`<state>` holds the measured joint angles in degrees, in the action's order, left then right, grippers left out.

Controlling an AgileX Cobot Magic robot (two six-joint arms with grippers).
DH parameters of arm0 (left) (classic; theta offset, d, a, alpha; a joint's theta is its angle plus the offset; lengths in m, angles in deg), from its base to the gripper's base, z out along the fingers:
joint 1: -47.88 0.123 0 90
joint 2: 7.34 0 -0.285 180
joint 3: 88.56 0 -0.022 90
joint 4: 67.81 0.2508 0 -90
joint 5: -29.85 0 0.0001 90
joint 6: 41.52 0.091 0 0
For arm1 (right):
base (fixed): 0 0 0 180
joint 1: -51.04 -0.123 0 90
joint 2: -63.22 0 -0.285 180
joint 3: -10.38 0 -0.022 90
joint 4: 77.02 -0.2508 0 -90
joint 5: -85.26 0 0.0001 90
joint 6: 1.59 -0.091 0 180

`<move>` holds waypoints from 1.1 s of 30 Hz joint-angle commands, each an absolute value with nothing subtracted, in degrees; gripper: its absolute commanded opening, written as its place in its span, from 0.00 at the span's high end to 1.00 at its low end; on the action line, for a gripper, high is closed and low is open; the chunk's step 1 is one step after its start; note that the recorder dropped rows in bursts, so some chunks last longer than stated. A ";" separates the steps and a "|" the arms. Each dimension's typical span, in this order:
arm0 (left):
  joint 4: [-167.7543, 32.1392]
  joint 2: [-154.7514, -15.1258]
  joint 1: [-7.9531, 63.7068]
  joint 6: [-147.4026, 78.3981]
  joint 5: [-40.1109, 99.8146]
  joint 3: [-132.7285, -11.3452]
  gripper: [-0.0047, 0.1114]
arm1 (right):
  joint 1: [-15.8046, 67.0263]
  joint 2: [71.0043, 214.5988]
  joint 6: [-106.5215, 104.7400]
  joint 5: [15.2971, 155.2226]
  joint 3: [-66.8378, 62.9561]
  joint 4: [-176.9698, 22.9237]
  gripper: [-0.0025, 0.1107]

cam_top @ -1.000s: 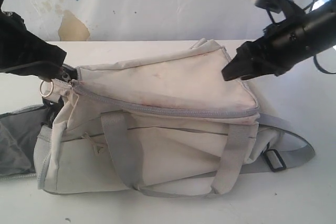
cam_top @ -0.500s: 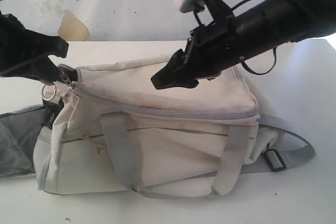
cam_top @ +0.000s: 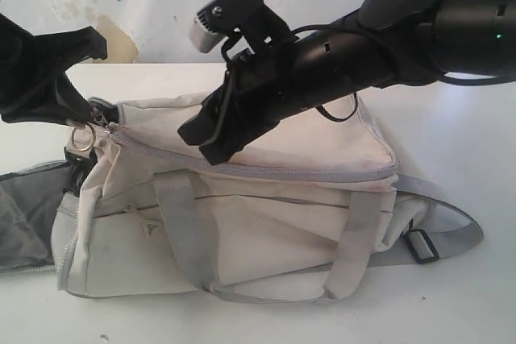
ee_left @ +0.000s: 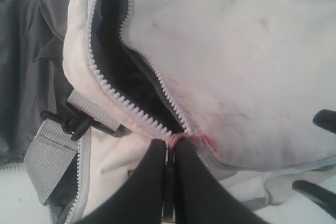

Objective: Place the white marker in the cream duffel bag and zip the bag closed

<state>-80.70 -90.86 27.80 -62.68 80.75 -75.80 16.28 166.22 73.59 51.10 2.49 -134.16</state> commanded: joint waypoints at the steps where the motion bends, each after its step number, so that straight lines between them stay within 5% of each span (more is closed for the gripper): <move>1: -80.69 -90.54 27.88 -63.83 79.77 -75.91 0.96 | 13.35 166.43 75.74 53.58 2.63 -134.82 0.55; 33: -84.02 -90.54 27.88 -65.80 78.01 -75.91 0.96 | 2.74 171.15 77.94 67.14 2.63 -134.82 0.61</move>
